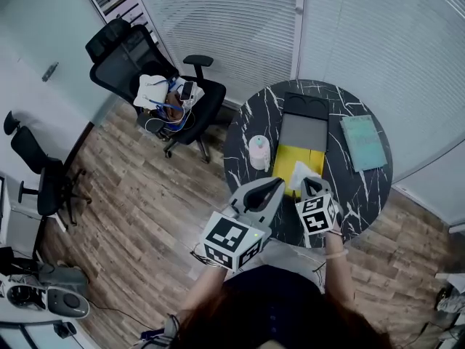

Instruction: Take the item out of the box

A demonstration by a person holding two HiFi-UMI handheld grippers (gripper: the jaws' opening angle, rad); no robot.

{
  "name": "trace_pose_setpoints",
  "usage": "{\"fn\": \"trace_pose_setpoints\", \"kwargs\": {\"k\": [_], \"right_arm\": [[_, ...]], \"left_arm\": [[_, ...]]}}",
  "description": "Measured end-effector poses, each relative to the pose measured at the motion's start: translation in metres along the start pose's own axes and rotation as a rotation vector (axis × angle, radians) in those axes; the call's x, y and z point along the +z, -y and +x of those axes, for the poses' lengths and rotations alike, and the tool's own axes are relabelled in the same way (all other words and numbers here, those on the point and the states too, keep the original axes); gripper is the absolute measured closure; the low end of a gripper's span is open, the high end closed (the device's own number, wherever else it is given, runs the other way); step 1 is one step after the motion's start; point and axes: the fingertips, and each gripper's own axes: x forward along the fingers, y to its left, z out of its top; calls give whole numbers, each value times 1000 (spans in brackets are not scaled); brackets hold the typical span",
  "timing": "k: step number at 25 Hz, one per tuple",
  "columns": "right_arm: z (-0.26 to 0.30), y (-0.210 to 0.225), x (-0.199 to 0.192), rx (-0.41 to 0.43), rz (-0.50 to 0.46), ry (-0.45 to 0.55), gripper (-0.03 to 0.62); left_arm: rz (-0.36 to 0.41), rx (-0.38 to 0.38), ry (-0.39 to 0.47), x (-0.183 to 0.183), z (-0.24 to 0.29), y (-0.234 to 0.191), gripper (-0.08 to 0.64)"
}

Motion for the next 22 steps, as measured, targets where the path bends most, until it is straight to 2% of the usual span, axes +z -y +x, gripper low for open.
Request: {"fn": "trace_pose_setpoints", "kwargs": {"k": [22], "right_arm": [[-69,-18,25,-67,21,121,568]], "left_arm": [[21,-5,46,-3,-49,30,532]]}}
